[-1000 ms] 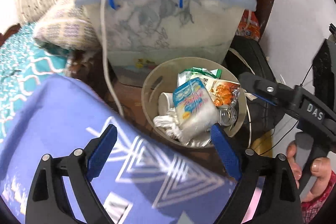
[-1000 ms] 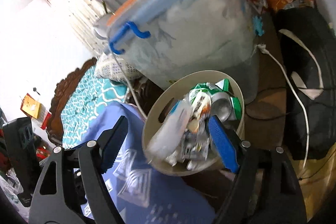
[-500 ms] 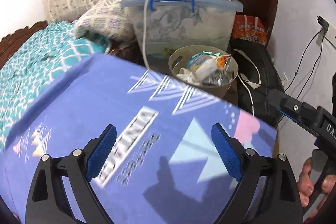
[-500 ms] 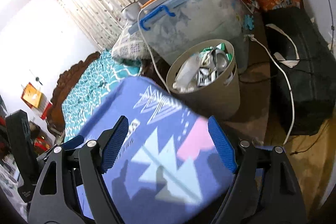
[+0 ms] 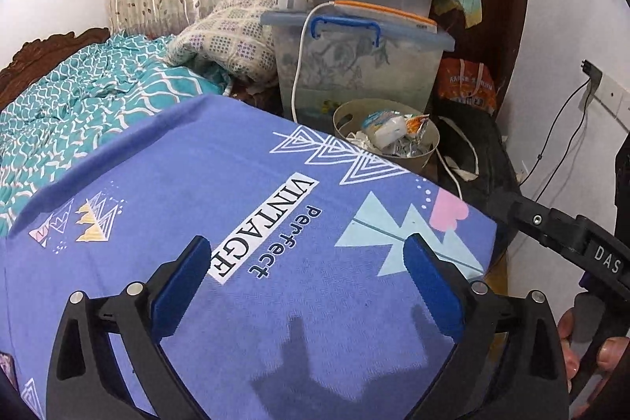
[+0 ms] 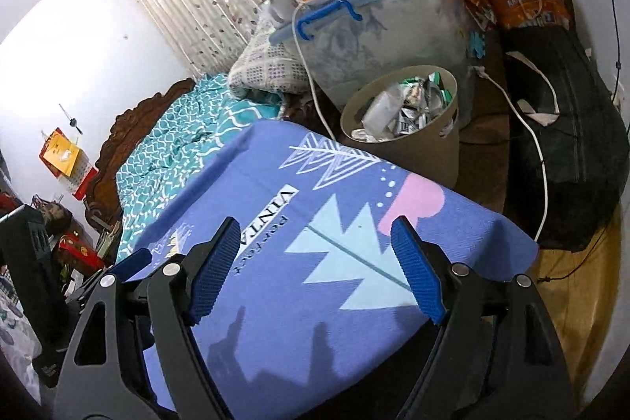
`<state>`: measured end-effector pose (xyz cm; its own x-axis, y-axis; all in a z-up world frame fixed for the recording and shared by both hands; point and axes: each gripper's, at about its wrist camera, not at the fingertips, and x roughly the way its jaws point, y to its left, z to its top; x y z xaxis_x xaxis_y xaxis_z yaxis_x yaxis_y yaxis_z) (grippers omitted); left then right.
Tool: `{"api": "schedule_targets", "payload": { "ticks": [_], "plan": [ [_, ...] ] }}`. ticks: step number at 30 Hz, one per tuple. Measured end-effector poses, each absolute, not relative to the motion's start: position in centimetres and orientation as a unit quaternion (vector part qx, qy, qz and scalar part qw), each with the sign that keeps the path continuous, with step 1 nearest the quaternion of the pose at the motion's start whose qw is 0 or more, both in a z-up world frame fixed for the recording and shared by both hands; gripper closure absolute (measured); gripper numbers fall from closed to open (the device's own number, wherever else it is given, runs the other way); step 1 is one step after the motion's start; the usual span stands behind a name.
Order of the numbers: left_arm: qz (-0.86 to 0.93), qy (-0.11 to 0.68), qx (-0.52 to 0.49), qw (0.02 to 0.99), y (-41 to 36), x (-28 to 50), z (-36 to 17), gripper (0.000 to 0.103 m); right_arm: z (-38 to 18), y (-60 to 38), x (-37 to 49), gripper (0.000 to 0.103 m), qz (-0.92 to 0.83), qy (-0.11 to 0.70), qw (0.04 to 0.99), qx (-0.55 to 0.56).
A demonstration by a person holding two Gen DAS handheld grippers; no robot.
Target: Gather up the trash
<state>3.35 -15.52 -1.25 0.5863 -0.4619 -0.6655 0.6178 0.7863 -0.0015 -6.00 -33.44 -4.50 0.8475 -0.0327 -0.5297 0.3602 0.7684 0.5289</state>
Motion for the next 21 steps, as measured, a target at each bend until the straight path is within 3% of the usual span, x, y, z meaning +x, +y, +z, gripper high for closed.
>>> {"api": "schedule_targets", "payload": {
  "ticks": [21],
  "plan": [
    [-0.256,0.300,0.117,0.912,-14.6,0.3,0.8,0.009,-4.4,-32.0,-9.0,0.016,-0.092,0.240,0.910,0.325]
  ]
}}
